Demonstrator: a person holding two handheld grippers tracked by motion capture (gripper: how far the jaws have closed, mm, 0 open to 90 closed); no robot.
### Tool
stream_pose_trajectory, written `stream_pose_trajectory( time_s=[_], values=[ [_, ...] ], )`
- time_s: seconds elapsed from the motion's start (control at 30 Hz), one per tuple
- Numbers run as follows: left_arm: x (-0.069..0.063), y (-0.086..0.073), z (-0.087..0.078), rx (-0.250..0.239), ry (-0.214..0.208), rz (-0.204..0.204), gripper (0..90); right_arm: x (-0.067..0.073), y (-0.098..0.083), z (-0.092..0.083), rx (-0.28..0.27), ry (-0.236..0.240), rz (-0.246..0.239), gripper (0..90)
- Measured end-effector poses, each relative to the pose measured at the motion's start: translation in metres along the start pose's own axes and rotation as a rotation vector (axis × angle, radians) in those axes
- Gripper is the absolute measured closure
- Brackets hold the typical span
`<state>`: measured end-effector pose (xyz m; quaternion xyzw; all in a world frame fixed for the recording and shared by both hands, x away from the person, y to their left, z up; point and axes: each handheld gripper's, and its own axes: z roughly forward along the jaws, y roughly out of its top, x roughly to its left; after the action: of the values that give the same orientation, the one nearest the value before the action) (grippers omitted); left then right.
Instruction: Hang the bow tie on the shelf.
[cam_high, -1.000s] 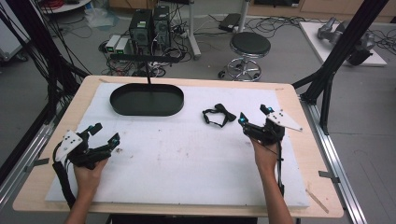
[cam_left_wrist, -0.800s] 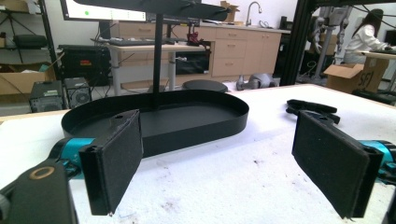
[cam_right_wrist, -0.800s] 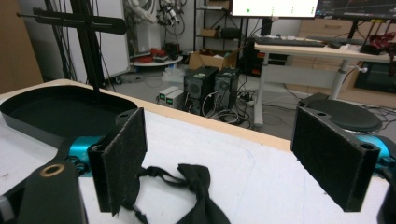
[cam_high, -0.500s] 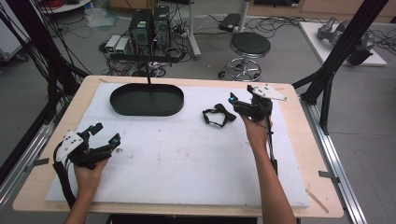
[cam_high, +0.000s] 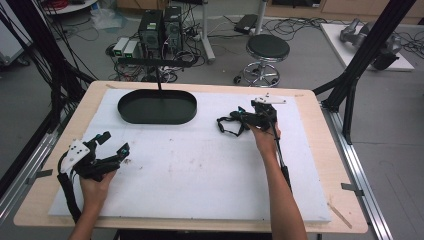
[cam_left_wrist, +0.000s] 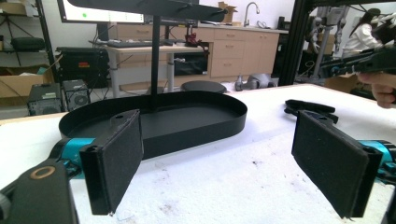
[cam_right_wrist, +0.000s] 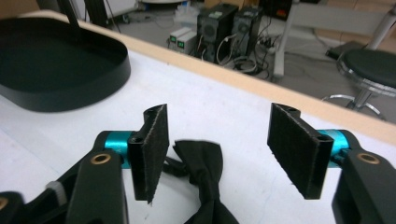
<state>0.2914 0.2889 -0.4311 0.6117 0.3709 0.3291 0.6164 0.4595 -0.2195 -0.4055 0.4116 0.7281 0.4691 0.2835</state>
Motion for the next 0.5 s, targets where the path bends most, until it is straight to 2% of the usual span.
stream_pose_trajectory(
  time_s=[0.07, 0.13, 0.3, 0.5],
  values=[
    [0.0, 0.0, 0.0, 0.0, -0.001, 0.0, 16.9, -0.001, -0.004, 0.006, 0.026, 0.001, -0.005, 41.6],
    [0.0, 0.0, 0.0, 0.0, -0.001, 0.0, 16.9, -0.002, -0.011, 0.014, 0.075, 0.011, -0.004, 45.9],
    [0.0, 0.0, 0.0, -0.001, 0.001, -0.001, 16.9, -0.004, -0.018, 0.022, 0.116, 0.022, 0.002, 47.0],
    [0.0, 0.0, 0.0, 0.0, 0.001, -0.001, 16.9, -0.003, -0.026, 0.034, 0.177, 0.031, -0.005, 53.4]
  ],
)
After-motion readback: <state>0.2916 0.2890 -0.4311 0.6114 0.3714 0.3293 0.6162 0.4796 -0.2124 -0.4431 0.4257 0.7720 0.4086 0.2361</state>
